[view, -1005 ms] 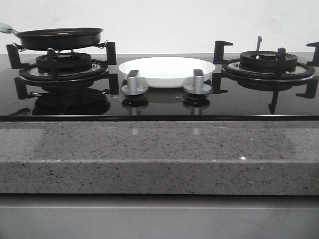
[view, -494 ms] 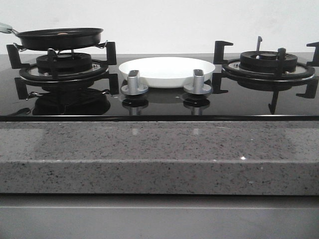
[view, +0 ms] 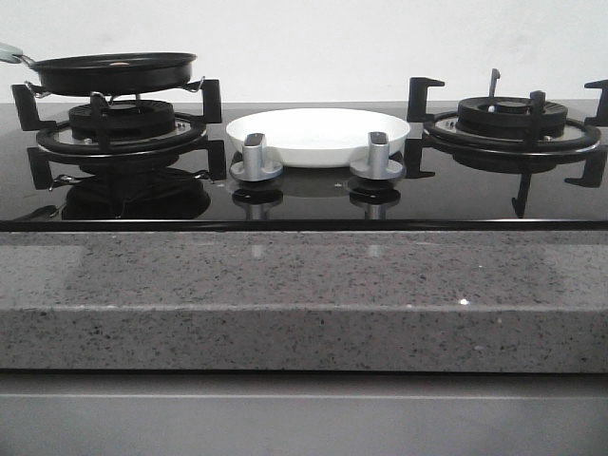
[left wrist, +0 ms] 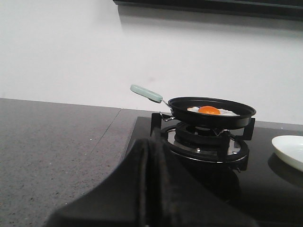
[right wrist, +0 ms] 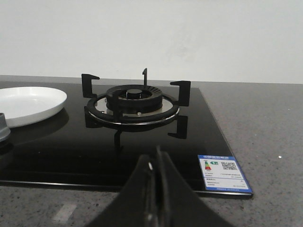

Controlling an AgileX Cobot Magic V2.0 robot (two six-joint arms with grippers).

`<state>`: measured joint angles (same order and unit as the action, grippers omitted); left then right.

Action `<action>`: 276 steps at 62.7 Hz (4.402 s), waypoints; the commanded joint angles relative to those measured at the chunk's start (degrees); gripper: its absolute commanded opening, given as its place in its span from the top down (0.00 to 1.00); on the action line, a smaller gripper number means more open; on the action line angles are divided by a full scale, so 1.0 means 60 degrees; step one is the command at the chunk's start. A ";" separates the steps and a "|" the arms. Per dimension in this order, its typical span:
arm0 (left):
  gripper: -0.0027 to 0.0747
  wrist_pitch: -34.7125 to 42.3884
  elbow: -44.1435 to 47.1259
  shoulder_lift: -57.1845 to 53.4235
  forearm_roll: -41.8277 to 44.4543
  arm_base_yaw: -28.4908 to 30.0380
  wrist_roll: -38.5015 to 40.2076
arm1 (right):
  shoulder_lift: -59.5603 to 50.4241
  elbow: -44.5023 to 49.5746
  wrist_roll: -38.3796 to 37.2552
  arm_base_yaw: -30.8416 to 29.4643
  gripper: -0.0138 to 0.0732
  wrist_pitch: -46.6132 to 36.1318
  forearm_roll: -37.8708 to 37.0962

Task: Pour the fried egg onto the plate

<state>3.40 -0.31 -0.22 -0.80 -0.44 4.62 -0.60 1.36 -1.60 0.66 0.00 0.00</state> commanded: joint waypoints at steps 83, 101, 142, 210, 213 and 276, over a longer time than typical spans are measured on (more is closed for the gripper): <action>0.10 -0.2426 -0.5006 0.5520 0.0598 -0.0004 0.0100 | 0.6126 -0.5943 0.0008 0.0002 0.15 0.2861 0.0480; 0.10 -0.2426 -0.5006 0.5520 0.0598 -0.0004 0.0100 | 0.9901 -0.9003 0.0008 0.0753 0.15 0.4809 0.1188; 0.10 -0.2404 -0.5006 0.5520 0.0598 -0.0004 0.0100 | 1.7446 -1.8169 0.0458 0.2153 0.41 0.9954 0.2466; 0.10 -0.2404 -0.5006 0.5520 0.0598 -0.0004 0.0100 | 2.0663 -2.1068 0.0715 0.2153 0.79 1.1579 0.2519; 0.10 -0.2404 -0.5006 0.5520 0.0598 -0.0004 0.0100 | 2.0663 -2.1068 0.0715 0.2143 0.86 1.1591 0.2519; 0.10 -0.2387 -0.5006 0.5520 0.0598 -0.0004 0.0100 | 1.7198 -1.7916 0.1295 0.2008 0.98 1.1409 0.4748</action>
<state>-15.72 -28.53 32.59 2.92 -0.44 4.71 110.53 -111.73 4.64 11.79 71.30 27.10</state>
